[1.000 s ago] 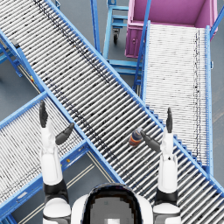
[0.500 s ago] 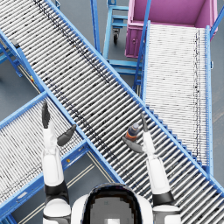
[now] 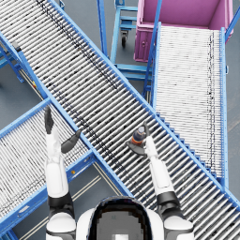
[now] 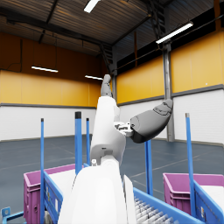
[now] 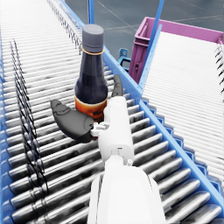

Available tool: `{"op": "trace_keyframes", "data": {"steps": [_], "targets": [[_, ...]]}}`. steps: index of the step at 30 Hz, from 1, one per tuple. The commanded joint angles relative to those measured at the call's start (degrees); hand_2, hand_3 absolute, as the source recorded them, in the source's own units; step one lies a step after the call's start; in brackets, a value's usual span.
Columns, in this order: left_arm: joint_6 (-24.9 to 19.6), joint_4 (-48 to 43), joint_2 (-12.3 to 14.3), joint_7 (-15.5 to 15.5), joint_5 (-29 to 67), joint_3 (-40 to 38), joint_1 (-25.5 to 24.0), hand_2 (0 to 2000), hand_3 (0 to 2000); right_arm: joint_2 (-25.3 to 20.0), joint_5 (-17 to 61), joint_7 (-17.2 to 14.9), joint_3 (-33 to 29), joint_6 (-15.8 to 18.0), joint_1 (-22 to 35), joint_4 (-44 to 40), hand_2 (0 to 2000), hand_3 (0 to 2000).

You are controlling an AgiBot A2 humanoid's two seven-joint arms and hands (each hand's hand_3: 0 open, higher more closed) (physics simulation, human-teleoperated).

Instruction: Pick up the oil and place it on the left assembly line, put the cola on the right, and keep Sprite still

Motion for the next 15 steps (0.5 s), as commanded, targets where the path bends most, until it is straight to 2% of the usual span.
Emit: {"op": "trace_keyframes", "data": {"steps": [1, 2, 3, 4, 6, 8, 10, 12, 15], "targets": [[0.00, 0.20, 0.04, 0.00, 0.00, 0.05, -0.05, 0, 0, -1.65, 0.00, 0.00, 0.96, 0.00, 4.36, -5.41, 0, 0], [0.00, 1.20, 0.01, 0.00, 0.00, 0.25, 0.47, 0, 0, -1.58, 0.00, 0.01, 0.80, -0.01, 3.97, -4.22, 0, 0], [0.00, 1.45, 0.05, 0.00, 0.00, 0.52, 0.47, 0, 0, -1.54, 0.00, 0.01, 0.65, -0.01, 3.64, -3.33, 1361, 327], [0.00, 1.68, 0.07, 0.00, 0.00, 0.79, 0.64, 0, 0, -1.67, 0.01, 0.01, 0.59, -0.12, 3.81, -2.92, 2000, 653], [0.00, 1.77, 0.22, 0.00, 0.00, 0.95, -0.04, 0, 0, -1.62, 0.00, -0.01, 0.74, -0.01, 3.18, 0.19, 2000, 1307], [0.00, 1.26, 0.35, 0.00, 0.00, 0.75, -0.57, 0, 0, -1.60, 0.07, -0.21, 0.54, -1.72, 2.84, 5.04, 2000, 1960], [0.00, 0.77, 0.46, 0.00, 0.00, 0.34, -0.91, 0, 0, -1.42, 0.13, -0.41, -0.25, -3.58, 2.14, 11.41, 2000, 2000], [0.00, 0.20, 0.55, 0.00, 0.00, 0.15, -1.09, 0, 0, -1.82, 0.14, -0.47, -4.80, -3.05, 2.94, 19.00, 2000, 2000], [0.00, -1.29, 0.68, 0.00, 0.00, -0.03, -1.45, 0, 0, -2.42, 0.05, -0.07, -12.08, 4.79, 6.52, 22.16, 2000, 2000]]}}
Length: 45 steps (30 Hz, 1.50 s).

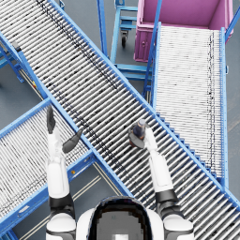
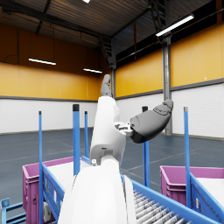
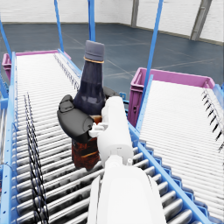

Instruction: Pick up the oil and place it on the left assembly line, put the cola on the right, and keep Sprite still

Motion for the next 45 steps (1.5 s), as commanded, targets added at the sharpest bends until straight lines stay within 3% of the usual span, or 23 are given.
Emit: {"op": "trace_keyframes", "data": {"steps": [1, 4, 10, 15, 19, 20, 21, 23, 25, 27, 30, 34, 35, 36, 45], "targets": [[0.00, -2.14, -0.02, 0.00, 0.00, -0.46, 0.29, 0, 0, -0.57, -0.04, 0.10, -8.56, 1.13, 4.87, 7.33, 2000, 2000], [0.00, -3.20, 0.02, 0.00, 0.00, -0.01, 0.49, 0, 0, 0.03, -0.05, 0.31, -13.53, 3.45, 8.96, 8.69, 2000, 2000], [0.00, -3.49, 0.28, 0.00, 0.00, 1.13, 0.15, 0, 0, 4.43, -0.07, 0.23, -24.27, 1.07, 18.96, 2.50, 2000, 2000], [0.00, -4.41, 0.42, 0.00, 0.00, 3.88, 2.33, 0, 0, 9.74, -0.07, 0.03, -30.05, -1.29, 30.65, -12.73, 2000, 2000], [0.00, -5.45, 0.68, 0.00, 0.00, 5.00, 2.72, 0, 0, 12.79, -0.08, -0.02, -31.99, -2.93, 41.35, -33.91, 2000, 2000], [0.00, -5.44, 0.72, 0.00, 0.00, 4.73, 2.90, 0, 0, 12.86, -0.09, -0.01, -31.29, -3.33, 41.99, -36.33, 639, 1673], [0.00, -5.45, 0.78, 0.00, 0.00, 4.95, 2.72, 0, 0, 13.26, -0.10, 0.01, -30.95, -3.76, 43.47, -40.28, 0, 1347], [0.00, -5.47, 0.89, 0.00, 0.00, 5.12, 2.74, 0, 0, 14.55, -0.12, 0.04, -31.96, -4.27, 47.58, -47.40, 0, 693], [0.00, -5.72, 0.98, 0.00, 0.00, 5.03, 2.37, 0, 0, 15.39, -0.13, 0.06, -32.12, -4.53, 50.47, -48.67, 0, 40], [0.00, -5.71, 1.06, 0.00, 0.00, 5.23, 1.99, 0, 0, 15.59, -0.14, 0.06, -32.42, -4.66, 50.64, -44.79, 0, 0], [0.00, -5.66, 1.20, 0.00, 0.00, 5.16, 1.59, 0, 0, 14.23, -0.16, 0.07, -31.43, -4.75, 44.94, -30.06, 0, 0], [0.00, -5.65, 1.29, 0.00, 0.00, 3.64, 3.12, 0, 0, 11.17, -0.15, 0.07, -30.54, -4.78, 32.84, -3.72, 0, 0], [0.00, -5.35, 1.26, 0.00, 0.00, 3.22, 3.67, 0, 0, 10.79, -0.15, 0.07, -30.38, -4.79, 31.75, -1.80, 0, 0], [0.00, -5.21, 0.96, 0.00, 0.00, 1.95, 5.07, 0, 0, 8.76, -0.14, 0.07, -27.55, -4.79, 25.54, 7.44, 0, 0], [0.00, -4.58, 1.14, 0.00, -0.01, -1.44, 4.31, 0, 0, 7.09, -0.10, 0.07, -18.61, -4.79, 18.10, 22.79, 0, 0]]}}
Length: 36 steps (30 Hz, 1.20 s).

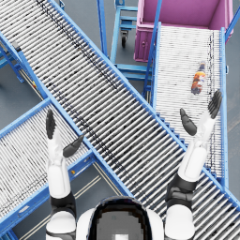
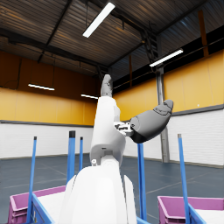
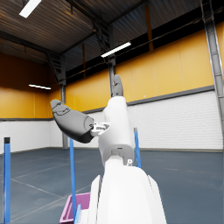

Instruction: Pick up the oil and place it on the left assembly line, put the cola on the right, and keep Sprite still

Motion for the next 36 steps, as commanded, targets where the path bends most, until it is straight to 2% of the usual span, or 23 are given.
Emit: {"op": "trace_keyframes", "data": {"steps": [1, 7, 11, 12, 15, 36], "targets": [[0.00, 1.56, 0.02, 0.00, 0.00, -2.43, -0.05, 0, 0, -0.68, 0.00, 0.00, 5.63, 0.00, -3.64, 7.16, 0, 0], [0.00, 3.52, 0.39, 0.00, -0.01, -5.10, -1.44, 0, 0, -0.45, 0.03, 0.00, 11.93, 0.00, -9.34, 9.85, 0, 0], [0.00, 3.29, 0.77, 0.00, -0.01, -4.90, -2.74, 0, 0, -0.06, 0.04, 0.00, 13.09, 0.00, -14.03, 11.27, 0, 0], [0.00, 3.30, 0.71, 0.00, -0.01, -4.74, -2.58, 0, 0, -0.42, 0.04, 0.00, 12.06, 0.00, -12.02, 10.26, 0, 0], [0.19, 3.57, 0.44, 0.19, -0.78, -4.07, -3.24, 0, 0, -0.14, -0.79, -0.19, 12.61, 0.19, -13.22, 10.30, 0, 0], [4.93, 9.15, -9.78, 4.92, -20.68, 13.80, -9.38, 0, 0, 8.25, -22.85, -4.93, 21.55, 4.88, -23.26, 8.74, 0, 0]]}}
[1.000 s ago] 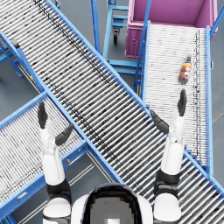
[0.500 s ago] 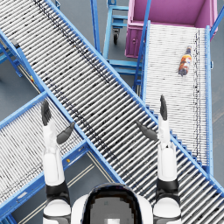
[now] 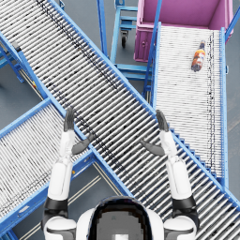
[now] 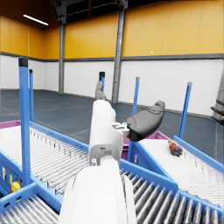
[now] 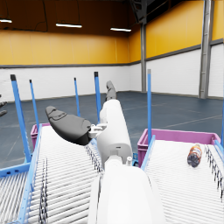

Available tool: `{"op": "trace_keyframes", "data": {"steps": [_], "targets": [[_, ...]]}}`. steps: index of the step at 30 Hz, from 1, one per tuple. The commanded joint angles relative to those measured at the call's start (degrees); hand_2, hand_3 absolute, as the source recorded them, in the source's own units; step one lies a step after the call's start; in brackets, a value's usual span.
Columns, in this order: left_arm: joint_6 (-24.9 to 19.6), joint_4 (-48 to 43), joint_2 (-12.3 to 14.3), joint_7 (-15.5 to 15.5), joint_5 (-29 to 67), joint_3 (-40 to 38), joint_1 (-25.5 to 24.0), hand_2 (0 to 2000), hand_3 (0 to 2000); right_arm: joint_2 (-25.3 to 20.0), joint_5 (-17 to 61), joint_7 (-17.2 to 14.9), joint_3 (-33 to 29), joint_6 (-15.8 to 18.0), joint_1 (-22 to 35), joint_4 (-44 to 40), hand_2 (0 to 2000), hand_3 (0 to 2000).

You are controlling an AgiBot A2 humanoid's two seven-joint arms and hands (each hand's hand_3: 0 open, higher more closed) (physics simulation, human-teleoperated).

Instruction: Pick up the oil and place it on the left assembly line, put the cola on the right, and keep Sprite still

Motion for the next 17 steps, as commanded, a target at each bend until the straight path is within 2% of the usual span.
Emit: {"op": "trace_keyframes", "data": {"steps": [1, 17], "targets": [[0.45, 0.54, -0.97, 0.45, -1.89, 1.69, -0.57, 0, 0, 0.80, -2.09, -0.45, 0.86, 0.44, -0.97, -0.14, 0, 0], [0.85, 1.01, -1.80, 0.85, -3.56, 3.21, -1.06, 0, 0, 1.48, -3.95, -0.85, 1.64, 0.84, -1.78, -0.26, 0, 0]]}}
